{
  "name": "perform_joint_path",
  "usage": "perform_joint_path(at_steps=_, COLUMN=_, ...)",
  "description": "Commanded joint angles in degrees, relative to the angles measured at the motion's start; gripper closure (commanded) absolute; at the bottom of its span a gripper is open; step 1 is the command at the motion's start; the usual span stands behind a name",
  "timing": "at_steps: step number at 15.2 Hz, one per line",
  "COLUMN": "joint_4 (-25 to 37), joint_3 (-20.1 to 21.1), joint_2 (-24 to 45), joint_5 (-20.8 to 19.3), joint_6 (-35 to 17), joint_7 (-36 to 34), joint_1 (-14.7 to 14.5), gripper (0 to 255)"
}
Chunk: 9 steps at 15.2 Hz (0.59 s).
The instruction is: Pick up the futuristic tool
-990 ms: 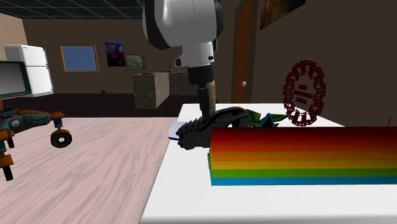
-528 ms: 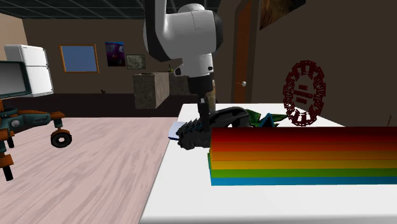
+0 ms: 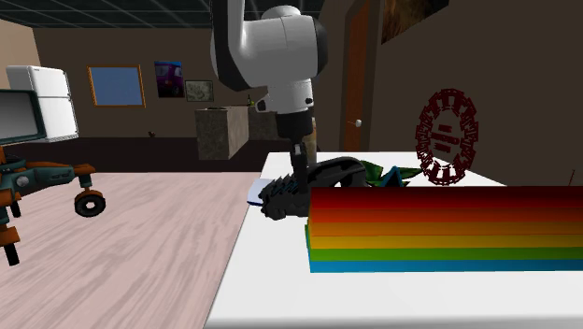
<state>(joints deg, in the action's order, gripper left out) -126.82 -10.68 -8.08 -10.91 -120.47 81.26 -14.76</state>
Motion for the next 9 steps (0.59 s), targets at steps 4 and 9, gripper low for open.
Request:
perform_joint_path(at_steps=4, joint_4=1.7, joint_3=0.1, joint_2=-0.7, joint_5=0.1, joint_6=2.4, joint_7=0.3, joint_1=-0.1, gripper=255)
perform_joint_path(at_steps=9, joint_4=4.5, joint_3=0.3, joint_2=-1.7, joint_5=0.3, joint_6=6.3, joint_7=0.7, joint_1=-0.1, gripper=255)
